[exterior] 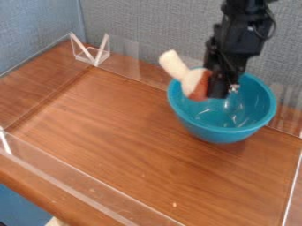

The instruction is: Put the mushroom in the blue bowl

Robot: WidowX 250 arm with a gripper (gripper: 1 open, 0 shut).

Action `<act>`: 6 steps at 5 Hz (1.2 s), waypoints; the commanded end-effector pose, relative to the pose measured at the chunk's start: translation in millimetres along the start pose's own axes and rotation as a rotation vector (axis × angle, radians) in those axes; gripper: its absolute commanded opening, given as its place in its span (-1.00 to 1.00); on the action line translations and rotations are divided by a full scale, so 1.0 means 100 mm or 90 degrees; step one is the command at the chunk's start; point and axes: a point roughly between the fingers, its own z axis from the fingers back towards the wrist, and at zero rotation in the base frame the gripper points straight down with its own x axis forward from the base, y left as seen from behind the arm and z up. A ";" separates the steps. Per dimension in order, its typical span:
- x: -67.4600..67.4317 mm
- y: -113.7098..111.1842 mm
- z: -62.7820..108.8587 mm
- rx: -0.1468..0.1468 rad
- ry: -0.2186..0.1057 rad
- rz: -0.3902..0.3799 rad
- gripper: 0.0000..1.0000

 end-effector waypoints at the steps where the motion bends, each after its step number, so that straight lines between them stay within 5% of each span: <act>1: 0.08 0.08 0.18 0.026 -0.040 -0.034 -1.00; 3: 0.00 0.07 0.06 0.019 -0.048 0.020 -1.00; 6: 0.11 0.00 0.09 0.013 -0.055 0.002 -1.00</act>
